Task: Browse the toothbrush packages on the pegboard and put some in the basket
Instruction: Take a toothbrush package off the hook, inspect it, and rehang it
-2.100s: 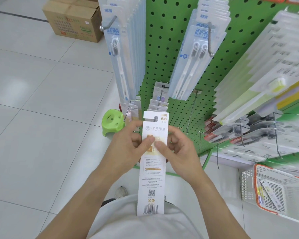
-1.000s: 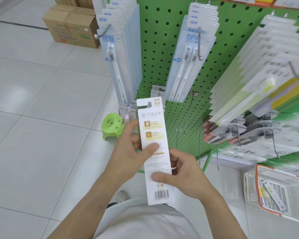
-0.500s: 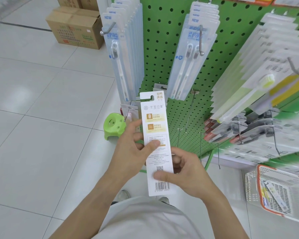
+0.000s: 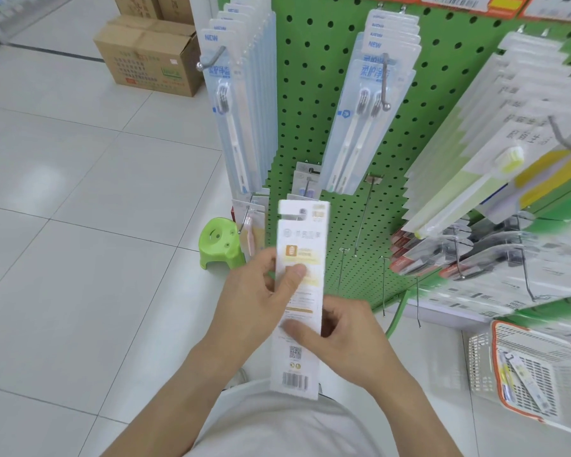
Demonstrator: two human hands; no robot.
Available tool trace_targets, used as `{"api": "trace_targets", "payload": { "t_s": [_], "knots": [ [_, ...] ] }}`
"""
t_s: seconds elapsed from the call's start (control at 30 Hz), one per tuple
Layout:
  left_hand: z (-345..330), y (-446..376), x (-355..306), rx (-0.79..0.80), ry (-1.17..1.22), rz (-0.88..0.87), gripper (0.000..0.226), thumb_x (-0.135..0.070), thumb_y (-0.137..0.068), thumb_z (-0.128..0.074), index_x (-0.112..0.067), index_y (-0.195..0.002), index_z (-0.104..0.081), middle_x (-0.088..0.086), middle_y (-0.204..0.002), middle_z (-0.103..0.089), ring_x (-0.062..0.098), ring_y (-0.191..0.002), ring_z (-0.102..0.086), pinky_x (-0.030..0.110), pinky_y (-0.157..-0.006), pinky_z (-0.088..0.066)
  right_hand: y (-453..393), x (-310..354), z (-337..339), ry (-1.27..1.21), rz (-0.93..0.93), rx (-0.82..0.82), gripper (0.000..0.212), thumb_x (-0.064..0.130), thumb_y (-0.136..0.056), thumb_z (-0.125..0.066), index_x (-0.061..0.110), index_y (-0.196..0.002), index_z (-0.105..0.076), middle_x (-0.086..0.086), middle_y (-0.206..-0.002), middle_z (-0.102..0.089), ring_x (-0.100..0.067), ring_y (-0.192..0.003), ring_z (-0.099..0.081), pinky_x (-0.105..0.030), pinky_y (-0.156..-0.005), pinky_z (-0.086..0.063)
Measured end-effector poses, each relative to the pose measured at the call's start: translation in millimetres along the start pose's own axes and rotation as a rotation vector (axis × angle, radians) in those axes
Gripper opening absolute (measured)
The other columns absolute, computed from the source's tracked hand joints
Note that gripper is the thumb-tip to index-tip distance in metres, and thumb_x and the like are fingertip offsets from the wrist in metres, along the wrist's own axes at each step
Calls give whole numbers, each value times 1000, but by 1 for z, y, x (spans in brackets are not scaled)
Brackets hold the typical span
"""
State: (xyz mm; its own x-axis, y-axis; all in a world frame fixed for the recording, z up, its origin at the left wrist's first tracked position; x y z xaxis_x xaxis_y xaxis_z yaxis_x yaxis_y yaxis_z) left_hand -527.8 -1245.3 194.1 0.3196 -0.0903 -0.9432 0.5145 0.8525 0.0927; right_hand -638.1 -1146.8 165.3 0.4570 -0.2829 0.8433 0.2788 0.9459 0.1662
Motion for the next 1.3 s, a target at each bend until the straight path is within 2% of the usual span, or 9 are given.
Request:
{"api": "trace_targets", "payload": {
  "t_s": [0.1,0.23,0.3,0.37,0.47,0.73,1.03,1.17,1.3],
  "knots": [
    [-12,2,-2,100,-101,-33,59,-55,-92,-62,-56,-142,-31,-28,-128,-61,0,-111,-64,37,-88,-58,-1,5,-3,203,59,-59,19,37,-85,-68,27,-90,-53,3,-53,-54,-15,-51,-46,-22,-47,-34],
    [-33,10,-1,209,-357,-107,84,-53,-101,-37,-28,-156,22,-5,-169,7,17,-152,-24,41,-117,-37,0,12,-18,362,155,-120,17,35,-78,-52,32,-95,-49,19,-68,-45,-6,-66,-43,-19,-50,-29],
    [-35,12,-1,214,-352,-97,71,-36,-106,-32,-19,-159,13,9,-165,-22,22,-136,-48,28,-103,-45,0,9,-25,266,158,-83,48,34,-78,-51,34,-125,-52,18,-102,-52,-2,-88,-51,-19,-68,-42],
    [-26,11,-2,121,-309,-67,50,-25,-107,-36,-13,-154,-27,6,-109,-68,5,-84,-63,14,-69,-43,-1,9,-22,184,144,-86,62,39,-78,-51,31,-139,-50,16,-129,-48,1,-112,-52,-20,-88,-48],
    [-11,8,-2,-21,-148,-28,17,-13,-105,-44,-13,-108,-61,2,-68,-64,9,-58,-55,21,-54,-39,-3,10,-18,83,122,-98,79,47,-78,-61,26,-151,-42,17,-148,-41,5,-136,-40,-16,-108,-39],
    [7,-3,22,-71,278,170,26,4,-99,-52,-12,-111,-70,5,-95,-79,33,-90,-75,55,-87,-58,-8,-1,1,-190,25,-204,48,25,-88,-79,43,-125,-55,25,-115,-64,-12,-90,-69,-29,-77,-57],
    [5,-19,17,-138,191,43,46,-15,-99,-61,-39,-135,-46,-11,-103,-71,4,-78,-69,12,-68,-50,-13,-31,-12,-155,-71,-174,62,24,-87,-79,50,-131,-44,20,-101,-63,-9,-80,-66,-16,-69,-50],
    [-2,-24,33,-93,-45,0,68,-32,-97,-65,-49,-151,-28,14,-92,-65,24,-67,-60,36,-63,-53,-14,-43,-17,-164,-92,-179,60,24,-88,-78,51,-131,-46,14,-101,-64,-11,-79,-67,-17,-68,-50],
    [-6,-28,36,-39,-102,-23,66,-25,-96,-66,-41,-152,-36,16,-82,-59,13,-64,-54,13,-54,-38,-15,-55,-20,-188,-124,-182,60,25,-87,-78,53,-130,-47,17,-101,-63,-14,-80,-68,-21,-67,-52]
  ]
}}
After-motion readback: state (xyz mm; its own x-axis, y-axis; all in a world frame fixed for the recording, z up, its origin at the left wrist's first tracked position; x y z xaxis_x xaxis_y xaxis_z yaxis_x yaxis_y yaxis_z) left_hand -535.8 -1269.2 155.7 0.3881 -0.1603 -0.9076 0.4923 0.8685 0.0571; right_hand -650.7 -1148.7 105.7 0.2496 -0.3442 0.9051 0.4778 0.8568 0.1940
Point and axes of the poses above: each hand's wrist, its own y-axis away from the middle knuckle, its own z-axis out of the back of the hand, x = y × z, the point moved 8 cm from there along -y, towards the middle knuckle
